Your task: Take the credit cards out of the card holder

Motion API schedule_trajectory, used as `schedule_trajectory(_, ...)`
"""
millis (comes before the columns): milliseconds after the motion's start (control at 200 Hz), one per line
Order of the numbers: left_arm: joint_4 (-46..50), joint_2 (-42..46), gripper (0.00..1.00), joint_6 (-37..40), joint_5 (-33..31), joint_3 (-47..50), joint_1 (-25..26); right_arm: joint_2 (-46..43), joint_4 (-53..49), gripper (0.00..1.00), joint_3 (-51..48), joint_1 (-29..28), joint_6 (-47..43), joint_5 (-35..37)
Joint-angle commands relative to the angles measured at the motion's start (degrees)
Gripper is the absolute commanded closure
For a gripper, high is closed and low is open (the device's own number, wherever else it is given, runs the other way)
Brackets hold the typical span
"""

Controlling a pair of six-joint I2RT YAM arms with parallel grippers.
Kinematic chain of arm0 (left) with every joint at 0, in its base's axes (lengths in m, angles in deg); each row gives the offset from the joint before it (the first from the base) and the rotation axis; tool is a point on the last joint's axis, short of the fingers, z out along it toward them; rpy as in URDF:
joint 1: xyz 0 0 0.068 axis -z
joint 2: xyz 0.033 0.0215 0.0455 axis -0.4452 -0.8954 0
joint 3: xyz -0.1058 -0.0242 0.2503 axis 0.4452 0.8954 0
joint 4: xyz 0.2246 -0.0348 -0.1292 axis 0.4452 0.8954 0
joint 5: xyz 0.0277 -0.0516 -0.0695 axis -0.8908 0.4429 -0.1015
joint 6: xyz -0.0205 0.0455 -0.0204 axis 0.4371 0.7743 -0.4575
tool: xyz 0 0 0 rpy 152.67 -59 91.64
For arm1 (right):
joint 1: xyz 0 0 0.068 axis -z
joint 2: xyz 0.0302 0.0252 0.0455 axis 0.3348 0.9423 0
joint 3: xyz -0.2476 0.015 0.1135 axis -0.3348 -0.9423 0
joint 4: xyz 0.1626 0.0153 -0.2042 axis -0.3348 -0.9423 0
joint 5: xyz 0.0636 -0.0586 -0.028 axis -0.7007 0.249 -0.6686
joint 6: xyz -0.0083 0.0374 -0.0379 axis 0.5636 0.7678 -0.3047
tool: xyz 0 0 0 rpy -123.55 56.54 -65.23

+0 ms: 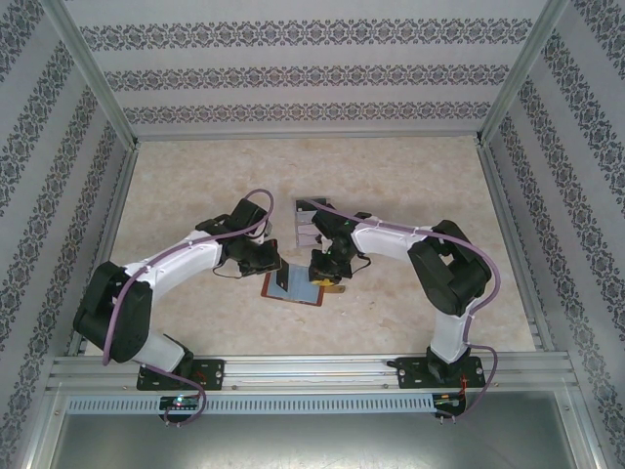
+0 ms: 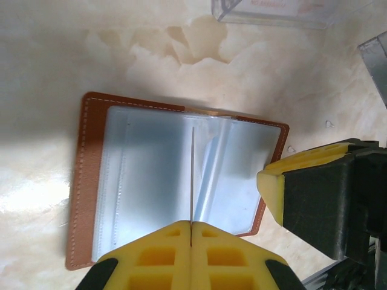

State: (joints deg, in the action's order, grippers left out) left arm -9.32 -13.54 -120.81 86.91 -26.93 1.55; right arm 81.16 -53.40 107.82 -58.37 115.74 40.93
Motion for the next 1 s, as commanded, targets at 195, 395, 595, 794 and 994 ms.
schedule_trajectory(195, 6.14, -2.07, 1.00, 8.97, -0.57, -7.96, -0.83, -6.17, -3.18, 0.74, -0.03, 1.96, -1.20, 3.24)
schedule_trajectory(395, 16.42, -8.84, 1.00, 21.60, -3.44, -17.49, -0.83, -8.22, -3.86, 0.74, -1.22, 3.89, -1.81, 3.64)
schedule_trajectory(595, 16.77, -9.93, 1.00, 36.03, -1.49, -21.55, -0.80, -9.72, -4.46, 0.73, -2.03, 5.48, -2.53, 3.97)
schedule_trajectory(794, 15.24, -9.12, 1.00, 54.37, 1.02, -24.08, -0.55, -11.53, -5.11, 0.74, -2.72, 7.12, -3.23, 4.67)
schedule_trajectory(994, 14.50, -10.20, 1.00, 69.85, 0.78, -27.49, -0.53, -13.74, -6.44, 0.74, -2.59, 8.20, -4.11, 5.59)
